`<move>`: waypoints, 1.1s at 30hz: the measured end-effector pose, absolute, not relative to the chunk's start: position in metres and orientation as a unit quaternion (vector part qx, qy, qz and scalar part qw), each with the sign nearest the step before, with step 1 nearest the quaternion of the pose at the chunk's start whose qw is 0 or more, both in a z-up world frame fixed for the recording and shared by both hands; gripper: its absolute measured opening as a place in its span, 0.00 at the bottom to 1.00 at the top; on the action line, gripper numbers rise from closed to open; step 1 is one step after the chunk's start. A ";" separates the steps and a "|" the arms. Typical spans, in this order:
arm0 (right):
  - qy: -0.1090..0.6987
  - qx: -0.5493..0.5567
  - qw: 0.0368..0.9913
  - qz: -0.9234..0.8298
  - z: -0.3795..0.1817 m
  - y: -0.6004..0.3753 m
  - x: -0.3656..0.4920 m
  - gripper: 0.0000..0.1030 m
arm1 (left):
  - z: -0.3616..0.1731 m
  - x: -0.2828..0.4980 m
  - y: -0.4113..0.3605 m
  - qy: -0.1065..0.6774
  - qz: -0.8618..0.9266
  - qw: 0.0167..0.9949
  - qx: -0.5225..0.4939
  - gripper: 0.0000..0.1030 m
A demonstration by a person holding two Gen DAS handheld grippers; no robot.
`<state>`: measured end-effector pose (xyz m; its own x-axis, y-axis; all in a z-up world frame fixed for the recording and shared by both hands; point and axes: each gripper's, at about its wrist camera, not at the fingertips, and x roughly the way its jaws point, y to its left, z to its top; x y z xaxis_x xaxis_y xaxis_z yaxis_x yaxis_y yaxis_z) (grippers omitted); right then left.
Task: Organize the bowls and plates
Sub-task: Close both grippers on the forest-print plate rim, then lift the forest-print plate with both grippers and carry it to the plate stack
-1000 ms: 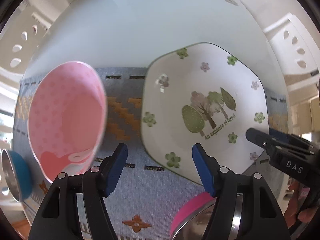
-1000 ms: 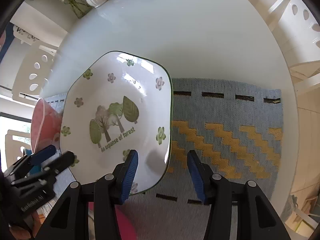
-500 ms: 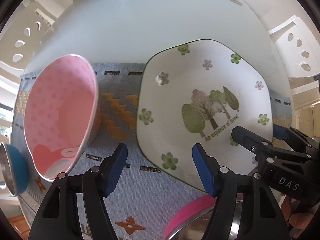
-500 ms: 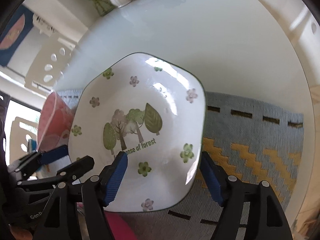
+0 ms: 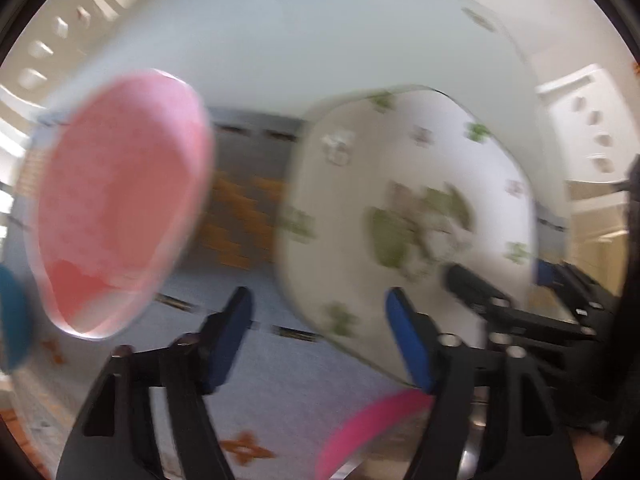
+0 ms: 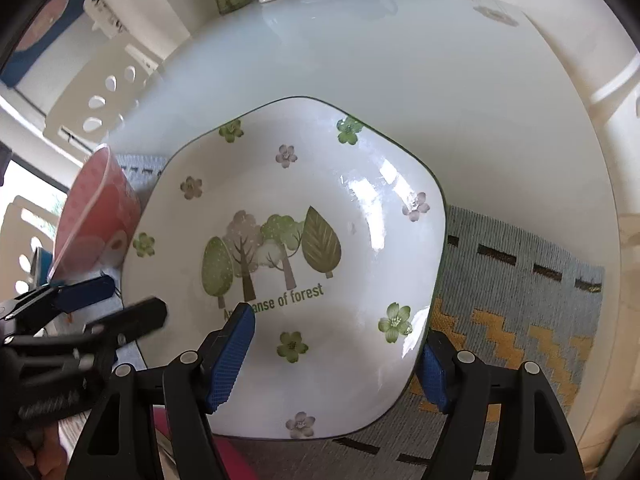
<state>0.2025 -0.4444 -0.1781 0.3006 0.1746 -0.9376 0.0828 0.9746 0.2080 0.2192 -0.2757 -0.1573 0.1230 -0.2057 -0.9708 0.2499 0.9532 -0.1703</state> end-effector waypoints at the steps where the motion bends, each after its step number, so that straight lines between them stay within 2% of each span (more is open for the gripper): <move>1: 0.593 0.096 0.799 0.025 -0.177 -0.446 0.201 0.56 | -0.165 0.220 -0.275 0.656 -0.153 0.739 0.004 0.42; 2: 0.593 0.093 0.799 0.025 -0.177 -0.449 0.199 0.48 | -0.169 0.220 -0.274 0.660 -0.153 0.736 -0.002 0.39; 3: 0.593 0.101 0.798 0.029 -0.177 -0.454 0.197 0.44 | -0.172 0.220 -0.271 0.656 -0.157 0.738 -0.014 0.35; 5: 0.590 0.128 0.796 0.036 -0.177 -0.465 0.192 0.31 | -0.168 0.220 -0.270 0.645 -0.156 0.748 -0.005 0.33; 8: 0.584 0.155 0.796 0.045 -0.178 -0.474 0.186 0.25 | -0.166 0.223 -0.265 0.641 -0.160 0.751 -0.003 0.31; 19: 0.569 0.171 0.802 0.068 -0.170 -0.478 0.178 0.24 | -0.154 0.215 -0.263 0.610 -0.165 0.774 0.033 0.30; 33: 0.580 0.185 0.791 0.064 -0.182 -0.476 0.188 0.24 | -0.167 0.216 -0.260 0.630 -0.160 0.760 0.009 0.31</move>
<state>0.1883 -0.4757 -0.1817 0.3179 0.3160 -0.8939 0.1124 0.9236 0.3665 0.2159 -0.2599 -0.1671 0.1541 -0.2318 -0.9605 0.2542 0.9487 -0.1882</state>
